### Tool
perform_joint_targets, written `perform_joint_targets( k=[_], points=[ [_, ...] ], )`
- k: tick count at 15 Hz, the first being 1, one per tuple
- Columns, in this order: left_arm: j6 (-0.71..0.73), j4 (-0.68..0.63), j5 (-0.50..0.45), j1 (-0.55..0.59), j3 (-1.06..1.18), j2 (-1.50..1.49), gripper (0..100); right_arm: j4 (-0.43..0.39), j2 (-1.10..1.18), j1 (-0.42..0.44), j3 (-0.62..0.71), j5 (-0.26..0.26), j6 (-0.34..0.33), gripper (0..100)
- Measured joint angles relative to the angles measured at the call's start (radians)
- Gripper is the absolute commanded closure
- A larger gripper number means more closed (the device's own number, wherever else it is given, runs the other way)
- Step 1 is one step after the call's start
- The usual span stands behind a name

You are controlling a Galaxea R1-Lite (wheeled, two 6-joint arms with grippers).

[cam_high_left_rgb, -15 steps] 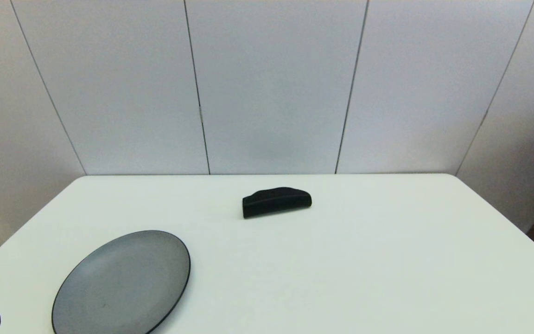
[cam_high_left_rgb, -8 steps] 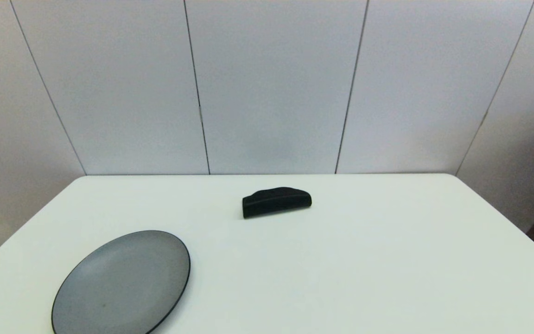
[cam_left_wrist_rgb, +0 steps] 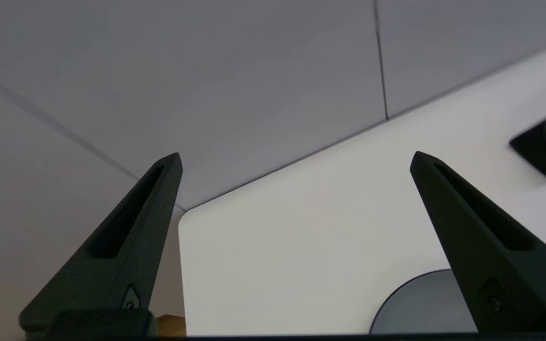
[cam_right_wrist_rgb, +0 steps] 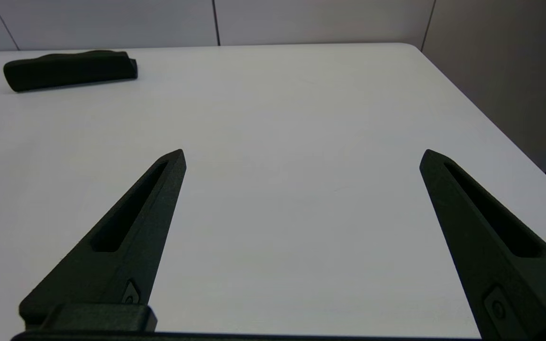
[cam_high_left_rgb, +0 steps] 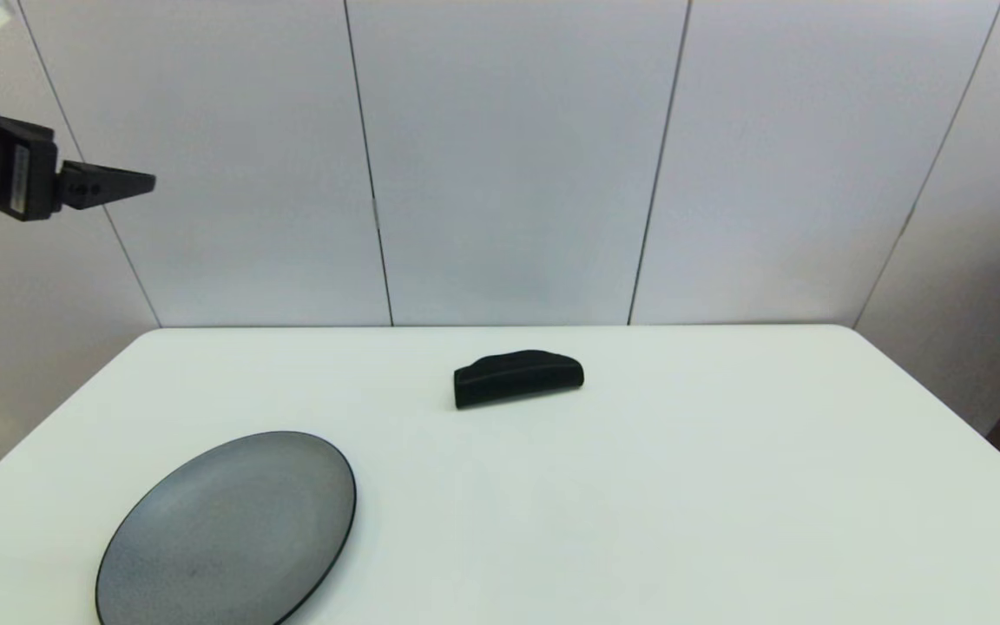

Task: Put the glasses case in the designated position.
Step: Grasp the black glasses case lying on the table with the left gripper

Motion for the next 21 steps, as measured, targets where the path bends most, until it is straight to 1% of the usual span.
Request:
perform_joint_targets(
  k=[4,6,8,11,16,21],
  points=[
    [0.168,0.297,-0.113,-0.035,-0.319,0.209,0,0.000,0.000,0.000,0.000,0.000,0.000,0],
    [0.274,0.449,-0.134,-0.063,-0.433,0.307,0,0.000,0.000,0.000,0.000,0.001,0.000,0],
    [0.370,0.526,-0.139,-0.105,-0.470,0.372,0,0.000,0.000,0.000,0.000,0.000,0.000,0],
    [0.385,0.532,-0.139,-0.189,-0.481,0.439,0,0.000,0.000,0.000,0.000,0.000,0.000,0],
    [0.323,0.509,-0.131,-0.353,-0.483,0.510,0,0.000,0.000,0.000,0.000,0.000,0.000,0],
    [0.307,0.489,-0.068,-0.458,-0.483,0.595,0,0.000,0.000,0.000,0.000,0.000,0.000,0]
  ],
)
